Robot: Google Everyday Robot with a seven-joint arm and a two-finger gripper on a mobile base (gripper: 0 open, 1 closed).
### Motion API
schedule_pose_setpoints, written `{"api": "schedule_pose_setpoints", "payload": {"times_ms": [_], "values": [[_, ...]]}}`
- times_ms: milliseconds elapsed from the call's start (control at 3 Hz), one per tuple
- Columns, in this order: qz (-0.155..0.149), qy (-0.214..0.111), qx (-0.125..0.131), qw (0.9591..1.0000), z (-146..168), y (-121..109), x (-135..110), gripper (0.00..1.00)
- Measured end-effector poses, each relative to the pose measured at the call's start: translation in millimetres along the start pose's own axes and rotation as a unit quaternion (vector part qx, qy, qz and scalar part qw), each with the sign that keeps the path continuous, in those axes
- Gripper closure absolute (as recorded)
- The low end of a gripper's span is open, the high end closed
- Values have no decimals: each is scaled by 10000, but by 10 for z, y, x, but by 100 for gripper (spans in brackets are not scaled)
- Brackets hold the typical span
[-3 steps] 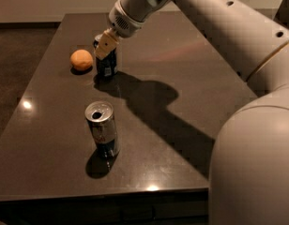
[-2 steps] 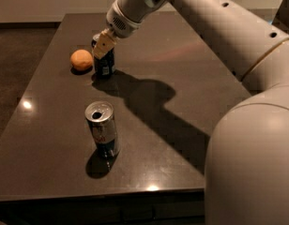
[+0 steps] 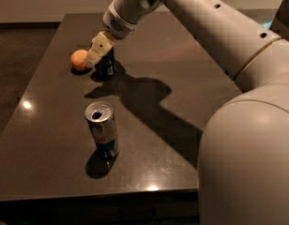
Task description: Move pepsi can near orange
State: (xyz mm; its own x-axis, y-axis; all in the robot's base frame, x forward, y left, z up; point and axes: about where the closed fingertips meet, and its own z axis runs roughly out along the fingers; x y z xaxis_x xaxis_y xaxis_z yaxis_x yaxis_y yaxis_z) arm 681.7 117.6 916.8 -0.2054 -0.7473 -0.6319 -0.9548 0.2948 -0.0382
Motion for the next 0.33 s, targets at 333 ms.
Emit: {"api": "schedule_pose_setpoints", "payload": {"times_ms": [333], "values": [[0,0,0,10000,0,0,0,0]]}}
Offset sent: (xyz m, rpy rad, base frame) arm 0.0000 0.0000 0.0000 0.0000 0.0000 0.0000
